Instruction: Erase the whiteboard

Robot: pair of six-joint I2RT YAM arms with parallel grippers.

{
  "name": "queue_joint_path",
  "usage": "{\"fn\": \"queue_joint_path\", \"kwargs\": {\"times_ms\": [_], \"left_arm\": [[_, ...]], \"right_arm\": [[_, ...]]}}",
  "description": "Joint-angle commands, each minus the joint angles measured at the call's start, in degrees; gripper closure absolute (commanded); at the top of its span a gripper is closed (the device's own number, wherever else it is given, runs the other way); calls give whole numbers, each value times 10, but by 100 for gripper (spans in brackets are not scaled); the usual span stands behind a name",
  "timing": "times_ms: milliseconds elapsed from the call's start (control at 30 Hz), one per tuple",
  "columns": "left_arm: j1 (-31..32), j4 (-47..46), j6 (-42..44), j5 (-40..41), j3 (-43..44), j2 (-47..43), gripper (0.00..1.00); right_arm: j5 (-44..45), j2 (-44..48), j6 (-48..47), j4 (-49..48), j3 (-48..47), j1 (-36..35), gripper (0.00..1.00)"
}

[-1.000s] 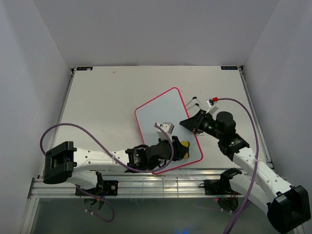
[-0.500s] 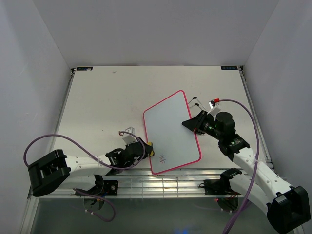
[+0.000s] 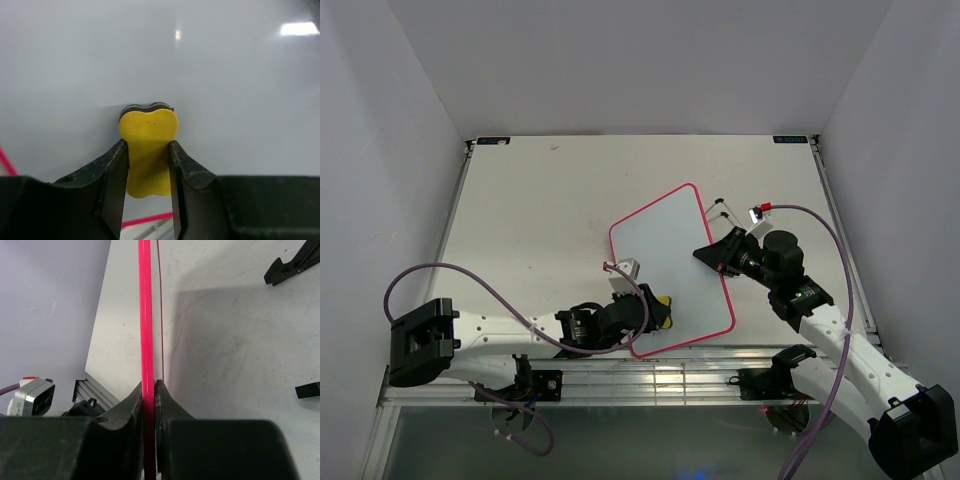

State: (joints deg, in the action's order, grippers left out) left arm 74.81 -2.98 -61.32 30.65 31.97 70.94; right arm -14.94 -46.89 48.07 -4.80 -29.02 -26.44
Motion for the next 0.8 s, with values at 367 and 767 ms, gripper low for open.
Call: {"fn": "queue_joint_path", "kwargs": {"times_ms": [367, 767], "left_arm": [[41, 52, -165, -20, -66, 6, 100], [11, 108, -278, -18, -118, 106, 100]], "right_arm": [[-40, 23, 78, -156, -20, -12, 92], [-48, 13, 92, -184, -13, -12, 92]]}}
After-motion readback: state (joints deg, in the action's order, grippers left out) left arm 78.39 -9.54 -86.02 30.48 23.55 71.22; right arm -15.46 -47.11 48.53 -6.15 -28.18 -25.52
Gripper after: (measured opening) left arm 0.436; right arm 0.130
